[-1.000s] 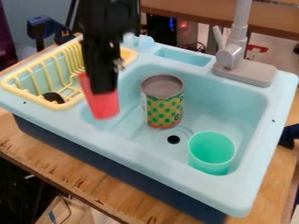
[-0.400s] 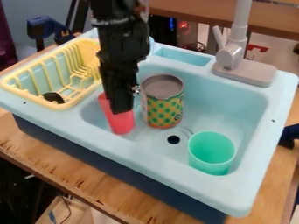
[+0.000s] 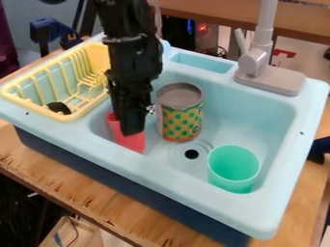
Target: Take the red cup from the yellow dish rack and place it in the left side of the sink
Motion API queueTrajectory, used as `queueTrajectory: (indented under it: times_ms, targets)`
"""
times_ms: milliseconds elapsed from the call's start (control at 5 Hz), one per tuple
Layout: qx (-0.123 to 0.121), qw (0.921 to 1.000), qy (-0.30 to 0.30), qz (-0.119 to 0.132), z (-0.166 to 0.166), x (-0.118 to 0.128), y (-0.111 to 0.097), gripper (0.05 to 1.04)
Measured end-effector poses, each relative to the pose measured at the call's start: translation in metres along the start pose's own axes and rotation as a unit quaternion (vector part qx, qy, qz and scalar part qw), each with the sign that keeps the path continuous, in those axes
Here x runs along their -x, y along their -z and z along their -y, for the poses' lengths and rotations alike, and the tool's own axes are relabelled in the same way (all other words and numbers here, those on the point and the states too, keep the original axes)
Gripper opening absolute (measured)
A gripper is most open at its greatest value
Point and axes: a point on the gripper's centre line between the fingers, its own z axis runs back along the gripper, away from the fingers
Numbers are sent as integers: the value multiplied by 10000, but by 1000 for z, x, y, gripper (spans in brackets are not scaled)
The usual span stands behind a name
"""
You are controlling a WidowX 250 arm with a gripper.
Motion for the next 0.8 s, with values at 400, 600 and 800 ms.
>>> queueTrajectory:
  times_ms: [400,600,800]
  targets:
    - [-104,9996,-189,-189,-3,7,0,310]
    - [-204,9991,-308,-228,-3,10,-8,606]
    - [-247,9988,-379,-162,0,12,-20,893]
